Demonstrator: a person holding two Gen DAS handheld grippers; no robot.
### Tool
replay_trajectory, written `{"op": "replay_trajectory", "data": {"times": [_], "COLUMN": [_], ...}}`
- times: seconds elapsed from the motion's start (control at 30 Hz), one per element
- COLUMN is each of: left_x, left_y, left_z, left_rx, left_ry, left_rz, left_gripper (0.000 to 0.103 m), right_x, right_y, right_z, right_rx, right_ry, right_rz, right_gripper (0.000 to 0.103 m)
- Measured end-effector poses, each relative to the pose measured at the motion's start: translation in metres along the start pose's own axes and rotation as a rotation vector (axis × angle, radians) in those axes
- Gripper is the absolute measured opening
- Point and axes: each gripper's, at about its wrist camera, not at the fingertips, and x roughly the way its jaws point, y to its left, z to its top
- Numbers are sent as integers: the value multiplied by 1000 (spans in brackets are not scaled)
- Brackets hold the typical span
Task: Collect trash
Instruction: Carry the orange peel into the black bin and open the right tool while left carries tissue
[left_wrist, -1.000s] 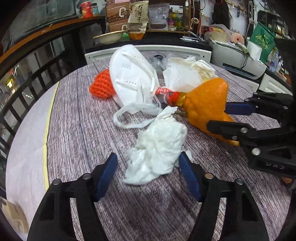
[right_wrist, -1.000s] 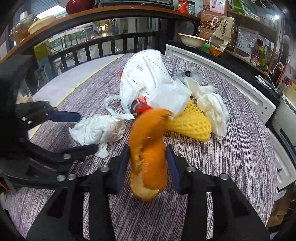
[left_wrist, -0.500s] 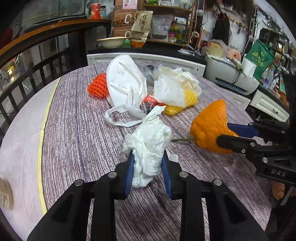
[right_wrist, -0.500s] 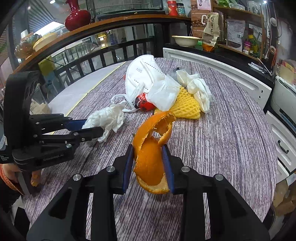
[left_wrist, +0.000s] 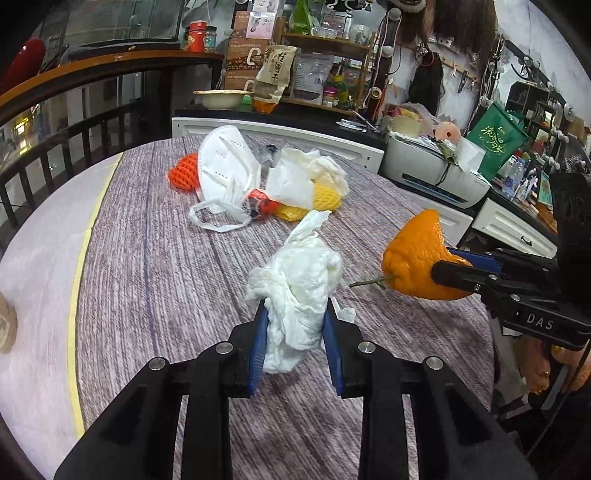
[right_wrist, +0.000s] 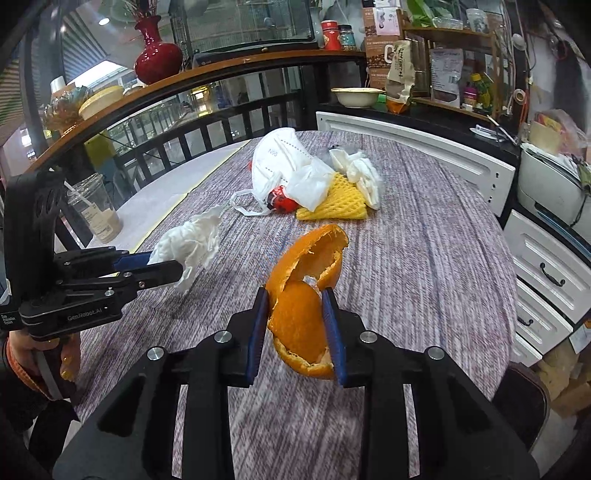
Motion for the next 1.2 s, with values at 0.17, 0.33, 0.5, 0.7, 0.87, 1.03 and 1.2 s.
{"op": "replay_trajectory", "data": {"times": [0.17, 0.33, 0.5, 0.7, 0.87, 1.03, 1.2], "left_x": [-8, -7, -1, 5, 12, 22, 36], "left_y": [-23, -53, -84, -122, -156, -188, -217], "left_z": [-8, -14, -15, -15, -15, -15, -17], "left_rx": [17, 44, 70, 102, 139, 177, 217], "left_ry": [-12, -7, -1, -1, 5, 21, 45], "left_rz": [-28, -73, -118, -174, -220, -262, -284], "left_gripper": [28, 28, 28, 28, 28, 28, 28], "right_x": [-26, -55, -80, -102, -116, -114, -93], "right_y": [-17, -51, -86, -126, -156, -184, -212], "right_z": [-16, -37, -62, -93, -117, -146, -177], "right_rx": [30, 112, 180, 256, 301, 356, 411], "right_ry": [-24, -49, -63, -71, -67, -18, 51], "right_rz": [-24, -70, -139, -252, -354, -416, -457], "right_gripper": [30, 30, 30, 30, 31, 31, 31]}}
